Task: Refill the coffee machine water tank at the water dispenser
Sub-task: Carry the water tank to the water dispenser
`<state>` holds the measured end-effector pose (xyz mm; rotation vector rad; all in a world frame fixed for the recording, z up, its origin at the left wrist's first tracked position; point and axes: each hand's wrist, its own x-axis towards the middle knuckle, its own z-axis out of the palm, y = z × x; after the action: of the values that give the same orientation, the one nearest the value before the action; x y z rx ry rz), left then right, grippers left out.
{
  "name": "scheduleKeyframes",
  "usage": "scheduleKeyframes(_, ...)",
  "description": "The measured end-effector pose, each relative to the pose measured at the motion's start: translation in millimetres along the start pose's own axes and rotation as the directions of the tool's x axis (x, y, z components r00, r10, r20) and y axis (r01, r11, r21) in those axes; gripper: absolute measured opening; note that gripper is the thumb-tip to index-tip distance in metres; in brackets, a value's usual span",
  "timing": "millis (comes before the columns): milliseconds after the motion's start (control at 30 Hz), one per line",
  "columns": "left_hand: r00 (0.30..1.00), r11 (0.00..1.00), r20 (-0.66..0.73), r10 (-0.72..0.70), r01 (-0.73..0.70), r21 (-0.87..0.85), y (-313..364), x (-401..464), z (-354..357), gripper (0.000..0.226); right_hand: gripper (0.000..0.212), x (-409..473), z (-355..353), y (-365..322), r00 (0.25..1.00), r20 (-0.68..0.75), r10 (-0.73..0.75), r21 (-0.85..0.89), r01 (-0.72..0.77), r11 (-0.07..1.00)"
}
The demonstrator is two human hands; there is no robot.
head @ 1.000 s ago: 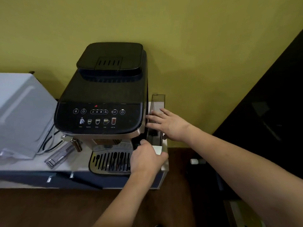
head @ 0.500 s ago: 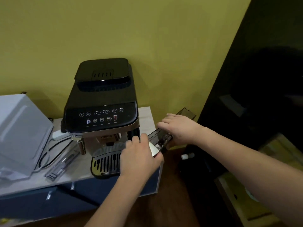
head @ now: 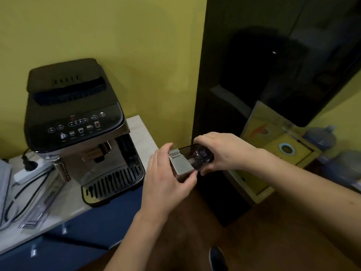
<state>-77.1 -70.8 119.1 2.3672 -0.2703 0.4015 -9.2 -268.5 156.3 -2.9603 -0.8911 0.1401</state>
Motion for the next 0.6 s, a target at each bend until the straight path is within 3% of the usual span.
scheduleKeyframes(200,0.997,0.998,0.065,0.052,-0.054,0.026,52.4,-9.0,46.3,0.071,0.079,-57.0,17.1,49.4,0.999,-0.036,0.017,0.062,-0.015,0.998)
scheduleKeyframes(400,0.996,0.992,0.055,-0.071,0.076,-0.098,115.2,-20.5,114.5,0.082,0.078,-111.9,28.8,121.8,0.996,-0.088,0.011,0.130,0.000,0.991)
scheduleKeyframes(600,0.992,0.987,0.089,-0.085,0.097,-0.131,166.9,-19.8,162.5,0.072,0.077,-152.9,46.5,180.5,0.997,-0.064,0.049,0.338,-0.025,0.941)
